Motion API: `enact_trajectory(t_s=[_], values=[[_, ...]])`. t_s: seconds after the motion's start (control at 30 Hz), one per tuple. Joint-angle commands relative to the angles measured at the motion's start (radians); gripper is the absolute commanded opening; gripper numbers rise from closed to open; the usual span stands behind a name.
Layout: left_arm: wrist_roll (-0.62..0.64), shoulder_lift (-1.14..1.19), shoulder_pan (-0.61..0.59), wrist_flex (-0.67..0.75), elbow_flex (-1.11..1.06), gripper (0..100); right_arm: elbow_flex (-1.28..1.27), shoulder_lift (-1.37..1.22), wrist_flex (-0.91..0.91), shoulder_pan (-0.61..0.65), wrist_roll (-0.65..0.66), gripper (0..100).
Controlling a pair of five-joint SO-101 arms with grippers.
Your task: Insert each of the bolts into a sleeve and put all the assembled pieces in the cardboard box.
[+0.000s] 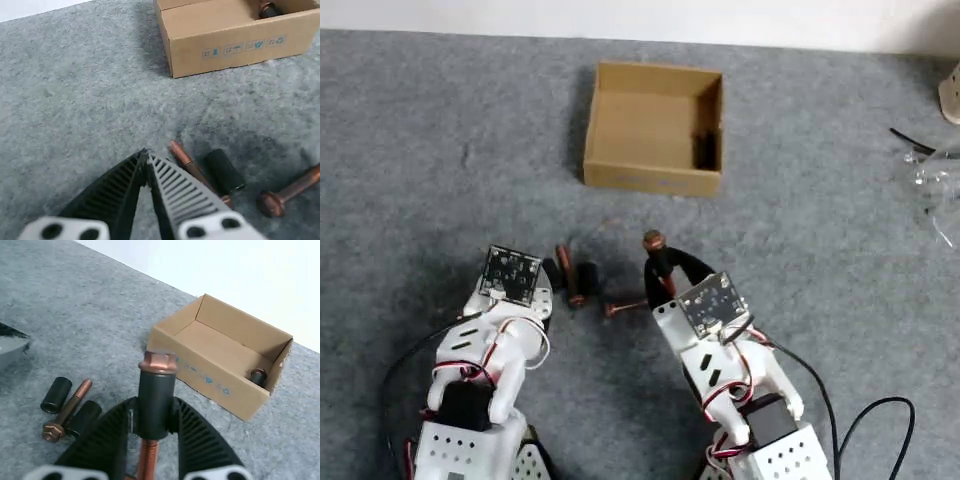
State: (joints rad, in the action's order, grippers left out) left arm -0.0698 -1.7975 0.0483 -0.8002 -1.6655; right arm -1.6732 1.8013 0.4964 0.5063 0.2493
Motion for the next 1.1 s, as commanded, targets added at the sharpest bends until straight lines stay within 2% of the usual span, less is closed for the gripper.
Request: enact_trajectory(t_s=[0.0, 0.27, 0.43, 0.53, 0.6, 0.67, 0.73, 0.83, 1.07], values=[[-0.011, -0.005, -0.071, -0.003, 0.042, 1, -0.096, 0.018, -0.007, -0.016, 0.005, 0.5], [-0.074, 0.002, -0.087, 0.000, 0.050, 1, -0.096, 0.012, -0.007, -0.018, 0.003, 0.5], [-0.078, 0.002, -0.087, 0.002, 0.045, 1, -0.090, 0.007, -0.001, -0.019, -0.060, 0.5], [-0.078, 0.002, -0.087, 0.002, 0.045, 1, -0.084, 0.005, 0.001, -0.077, -0.061, 0.5], [-0.078, 0.002, -0.087, 0.002, 0.045, 1, -0.038, 0.002, 0.002, -0.108, -0.057, 0.5], [-0.080, 0.002, -0.087, 0.002, 0.045, 1, 0.025, -0.035, 0.044, -0.113, 0.008, 0.5], [-0.080, 0.002, -0.087, 0.002, 0.045, 1, 0.104, -0.114, 0.058, -0.102, 0.051, 0.5], [-0.080, 0.002, -0.087, 0.002, 0.044, 1, 0.242, -0.297, 0.033, -0.101, 0.025, 0.5], [-0.080, -0.005, -0.087, 0.002, 0.028, 1, 0.688, -0.878, -0.038, -0.105, 0.000, 0.5]])
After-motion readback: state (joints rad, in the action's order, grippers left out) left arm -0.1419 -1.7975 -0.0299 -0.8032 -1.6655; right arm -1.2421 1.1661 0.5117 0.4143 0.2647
